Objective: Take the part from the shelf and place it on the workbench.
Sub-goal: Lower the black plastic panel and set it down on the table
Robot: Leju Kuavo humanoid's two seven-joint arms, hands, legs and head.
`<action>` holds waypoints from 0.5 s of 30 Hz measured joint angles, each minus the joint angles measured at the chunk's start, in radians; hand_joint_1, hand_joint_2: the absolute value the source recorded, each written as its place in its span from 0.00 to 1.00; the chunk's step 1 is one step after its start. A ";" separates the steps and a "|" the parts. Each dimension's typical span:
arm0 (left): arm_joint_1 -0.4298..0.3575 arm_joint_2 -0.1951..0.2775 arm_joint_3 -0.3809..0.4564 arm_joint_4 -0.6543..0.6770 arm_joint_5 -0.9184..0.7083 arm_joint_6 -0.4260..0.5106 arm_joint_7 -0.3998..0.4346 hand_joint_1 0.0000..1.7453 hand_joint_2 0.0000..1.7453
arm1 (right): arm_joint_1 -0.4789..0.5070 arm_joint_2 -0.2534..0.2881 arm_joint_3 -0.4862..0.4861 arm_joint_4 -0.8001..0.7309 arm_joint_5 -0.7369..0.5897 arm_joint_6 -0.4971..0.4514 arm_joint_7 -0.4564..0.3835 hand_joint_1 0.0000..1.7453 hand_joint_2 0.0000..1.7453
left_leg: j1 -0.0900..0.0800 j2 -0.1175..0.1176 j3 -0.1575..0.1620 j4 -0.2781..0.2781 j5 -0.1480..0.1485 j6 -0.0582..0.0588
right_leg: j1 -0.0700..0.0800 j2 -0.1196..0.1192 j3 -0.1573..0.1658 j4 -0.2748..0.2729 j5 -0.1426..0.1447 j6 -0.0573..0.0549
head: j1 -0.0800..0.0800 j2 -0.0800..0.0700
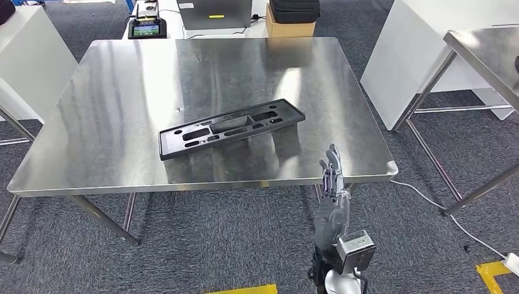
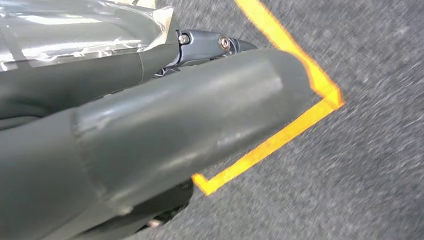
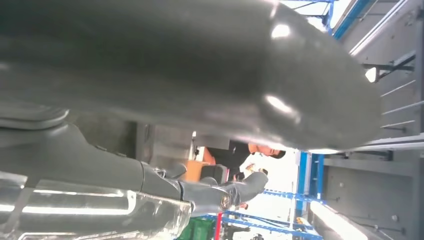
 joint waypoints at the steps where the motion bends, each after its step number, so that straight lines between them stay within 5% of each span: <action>1: 0.000 0.000 0.000 0.000 0.000 0.001 0.000 0.00 0.00 | 0.002 0.003 -0.002 -0.003 0.001 0.002 0.000 0.00 0.00 | 0.002 -0.001 -0.007 0.009 -0.014 -0.007 | -0.006 -0.001 -0.006 -0.006 0.012 -0.009 | 0.000 0.000; 4: 0.000 0.001 0.000 0.000 -0.001 0.003 0.000 0.00 0.00 | 0.010 0.013 -0.004 -0.009 0.004 0.010 0.001 0.00 0.00 | 0.018 -0.002 -0.043 0.133 -0.147 -0.033 | -0.020 -0.004 -0.037 -0.014 0.049 -0.022 | -0.001 0.000; 6: 0.000 0.003 0.000 0.000 -0.002 0.006 0.000 0.00 0.00 | 0.017 0.019 -0.006 -0.010 0.010 0.017 0.008 0.00 0.00 | 0.037 -0.002 -0.061 0.245 -0.201 -0.054 | -0.024 -0.006 -0.060 -0.011 0.070 -0.014 | -0.001 0.000; 8: 0.000 0.005 0.000 -0.001 -0.003 0.008 0.000 0.00 0.00 | 0.021 0.024 -0.008 -0.010 0.022 0.031 0.021 0.00 0.00 | 0.055 0.000 -0.030 0.258 -0.168 -0.074 | -0.032 -0.008 -0.086 0.000 0.086 0.000 | -0.001 0.000; 11: -0.003 0.007 0.000 -0.003 -0.008 0.010 0.004 0.00 0.00 | 0.017 0.036 -0.016 -0.004 0.056 0.047 0.055 0.00 0.00 | 0.070 -0.002 0.108 0.074 -0.123 -0.095 | -0.043 -0.010 -0.128 0.032 0.100 0.020 | -0.001 0.000; 13: -0.005 0.006 0.000 -0.004 -0.014 0.011 0.010 0.00 0.00 | 0.002 0.046 -0.024 0.025 0.055 0.065 0.087 0.00 0.00 | 0.065 -0.004 0.143 0.001 -0.139 -0.088 | -0.041 -0.010 -0.143 0.044 0.111 0.037 | 0.001 0.000; 15: -0.006 0.006 0.000 -0.005 -0.022 0.015 0.017 0.00 0.00 | -0.025 0.058 -0.041 0.101 0.000 0.103 0.113 0.00 0.00 | 0.058 -0.002 0.128 -0.007 -0.129 -0.062 | -0.037 -0.010 -0.149 0.040 0.127 0.059 | 0.004 0.000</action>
